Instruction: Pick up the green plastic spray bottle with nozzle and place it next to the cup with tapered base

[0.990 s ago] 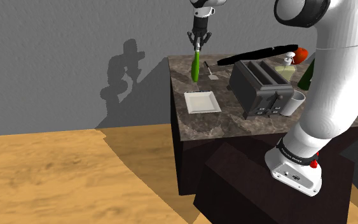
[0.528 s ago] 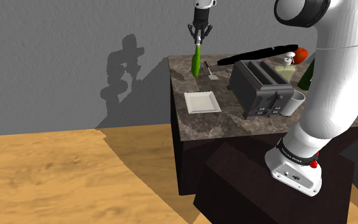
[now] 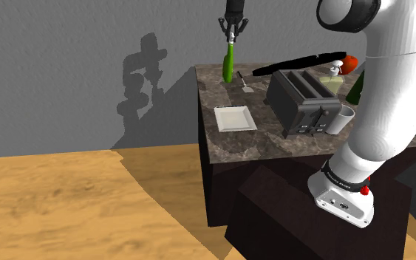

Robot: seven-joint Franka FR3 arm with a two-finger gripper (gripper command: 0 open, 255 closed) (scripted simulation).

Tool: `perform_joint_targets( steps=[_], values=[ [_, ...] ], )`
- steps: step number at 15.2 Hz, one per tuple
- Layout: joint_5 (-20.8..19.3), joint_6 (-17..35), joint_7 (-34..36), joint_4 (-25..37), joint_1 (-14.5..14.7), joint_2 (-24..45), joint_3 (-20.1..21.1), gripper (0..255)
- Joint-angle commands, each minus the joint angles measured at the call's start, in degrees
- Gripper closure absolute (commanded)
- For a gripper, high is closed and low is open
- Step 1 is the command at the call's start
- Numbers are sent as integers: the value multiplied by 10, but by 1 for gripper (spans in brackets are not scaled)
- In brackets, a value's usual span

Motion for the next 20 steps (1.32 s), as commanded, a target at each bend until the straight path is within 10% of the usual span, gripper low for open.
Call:
perform_joint_targets(
  steps=[1,17,20],
  values=[
    [0,-18,-1,21,-2,3,0,255],
    [11,-229,5,362,-22,133,4,255],
    [2,-147,-20,137,-22,-10,-7,255]
  ],
)
